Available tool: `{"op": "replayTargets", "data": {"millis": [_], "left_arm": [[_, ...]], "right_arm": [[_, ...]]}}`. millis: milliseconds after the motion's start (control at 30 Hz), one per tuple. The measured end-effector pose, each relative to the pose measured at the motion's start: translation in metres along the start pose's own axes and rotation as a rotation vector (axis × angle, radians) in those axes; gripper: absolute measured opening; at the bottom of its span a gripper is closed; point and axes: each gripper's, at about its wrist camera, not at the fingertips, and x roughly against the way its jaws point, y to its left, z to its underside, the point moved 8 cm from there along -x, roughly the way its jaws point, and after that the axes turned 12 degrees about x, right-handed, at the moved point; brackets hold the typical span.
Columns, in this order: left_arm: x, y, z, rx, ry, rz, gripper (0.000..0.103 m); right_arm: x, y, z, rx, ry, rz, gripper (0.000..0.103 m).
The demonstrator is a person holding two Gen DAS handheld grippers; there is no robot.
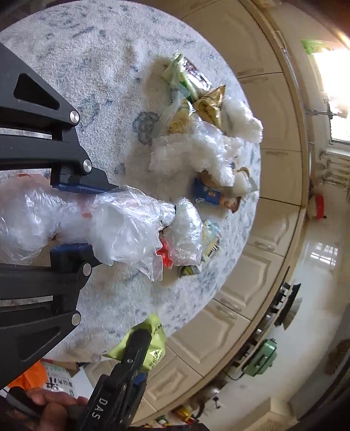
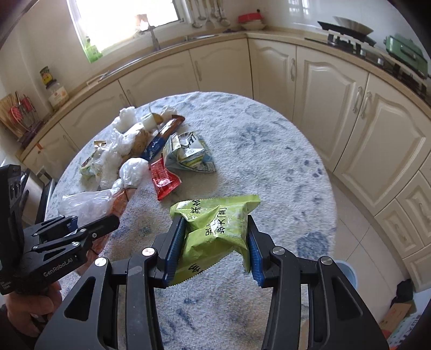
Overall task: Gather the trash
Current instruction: 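Grasp the green snack bag with the right tool while the left tool grasps a plastic bag, then carry both items to the blue wastebasket and open both tools to drop them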
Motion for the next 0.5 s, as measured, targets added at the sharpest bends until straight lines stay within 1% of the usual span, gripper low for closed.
{"op": "replayTargets", "data": {"millis": [100, 267, 500], "left_arm": [[0.018, -0.010, -0.006, -0.011, -0.037, 0.009, 0.025], [0.042, -0.039, -0.015, -0.061, -0.101, 0.038, 0.025], [0.061, -0.084, -0.020, -0.131, -0.149, 0.091, 0.025]], "right_arm": [[0.012, -0.006, -0.003, -0.013, -0.028, -0.004, 0.044], [0.035, -0.019, -0.009, -0.032, -0.079, 0.007, 0.044], [0.069, -0.043, -0.012, -0.075, -0.150, 0.026, 0.044]]}}
